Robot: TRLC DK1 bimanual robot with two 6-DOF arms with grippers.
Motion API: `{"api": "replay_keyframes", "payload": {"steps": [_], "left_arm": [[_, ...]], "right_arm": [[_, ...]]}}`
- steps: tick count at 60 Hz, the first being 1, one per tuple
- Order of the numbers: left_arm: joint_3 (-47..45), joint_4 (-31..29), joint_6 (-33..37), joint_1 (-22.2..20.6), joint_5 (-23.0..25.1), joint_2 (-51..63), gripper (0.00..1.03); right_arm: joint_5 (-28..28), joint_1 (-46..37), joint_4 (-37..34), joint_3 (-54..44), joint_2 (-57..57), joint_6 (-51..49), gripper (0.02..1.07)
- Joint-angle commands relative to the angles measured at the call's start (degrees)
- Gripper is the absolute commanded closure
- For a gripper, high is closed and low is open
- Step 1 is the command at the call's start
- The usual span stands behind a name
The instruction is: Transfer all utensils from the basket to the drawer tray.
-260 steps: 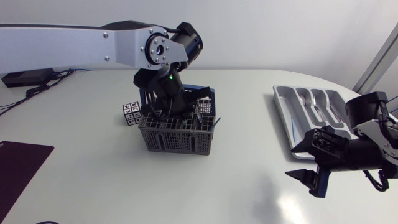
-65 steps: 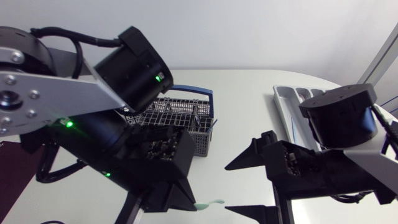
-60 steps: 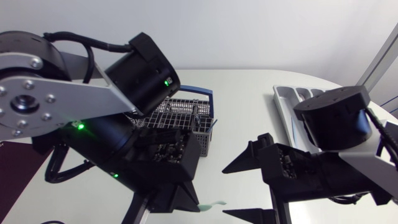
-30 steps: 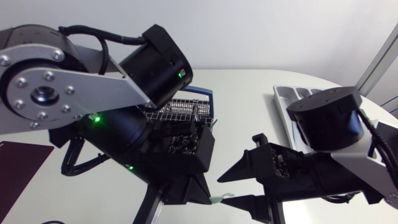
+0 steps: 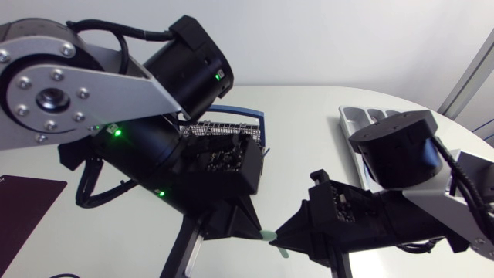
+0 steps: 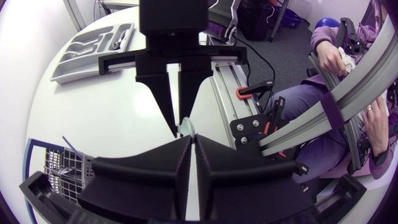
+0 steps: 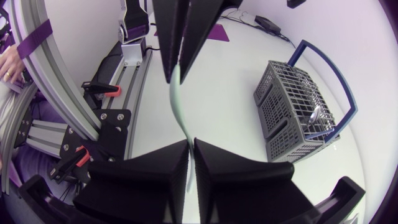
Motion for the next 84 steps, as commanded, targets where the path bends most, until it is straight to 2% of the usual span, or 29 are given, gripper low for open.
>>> {"api": "replay_keyframes", "payload": {"steps": [1, 4, 7, 8, 10, 12, 14, 21, 28, 43, 52, 67, 84], "left_arm": [[2.7, -0.2, 1.4, 1.0, 1.9, 0.6, 0.77], [3.1, -0.2, 0.8, 1.3, 2.1, 0.6, 0.55], [3.5, -0.2, 0.3, 1.7, 2.1, 0.7, 0.42], [3.9, -0.2, -0.2, 2.0, 2.1, 0.9, 0.31], [4.3, -0.2, -0.7, 2.4, 2.2, 1.1, 0.18], [4.9, -0.2, -1.6, 3.0, 2.3, 1.3, 0.10], [5.3, -0.1, -2.2, 3.6, 2.5, 1.5, 0.07], [7.1, 1.2, -6.1, 6.5, 2.9, 2.8, 0.05], [7.8, 3.8, -10.6, 9.8, 2.9, 3.5, 0.05], [8.6, 7.0, -18.4, 15.7, 0.9, 6.4, 0.05], [8.4, 7.8, -21.7, 16.8, -2.0, 8.4, 0.05], [8.6, 8.5, -24.2, 17.6, -3.7, 9.7, 0.05], [8.3, 8.5, -25.9, 18.8, -5.4, 10.5, 0.05]], "right_arm": [[0.2, 0.2, -1.0, 0.3, 0.0, 1.2, 1.02], [0.2, 0.2, -1.2, 0.2, -0.2, 1.2, 1.02], [0.2, -0.2, -1.3, 0.0, -0.4, 1.1, 1.02], [0.2, -0.3, -1.5, 0.0, -0.5, 1.1, 1.01], [0.3, -0.6, -1.7, -0.2, -0.9, 0.9, 1.02], [0.5, -1.0, -2.0, -0.4, -1.2, 0.6, 1.02], [0.5, -1.6, -2.2, -0.7, -1.6, 0.5, 1.02], [0.6, -5.3, -4.5, -1.1, -3.3, -1.8, 1.02], [0.6, -12.8, -7.8, -1.7, -5.1, -6.8, 1.02], [-0.7, -34.5, -15.3, -2.0, -7.5, -22.6, 1.01], [-2.4, -48.5, -17.3, -1.9, -6.7, -33.3, 1.01], [-4.5, -66.3, -16.5, 0.4, 1.7, -47.1, 1.02], [-4.4, -77.6, -9.7, 5.2, 13.1, -55.3, 1.01]]}}
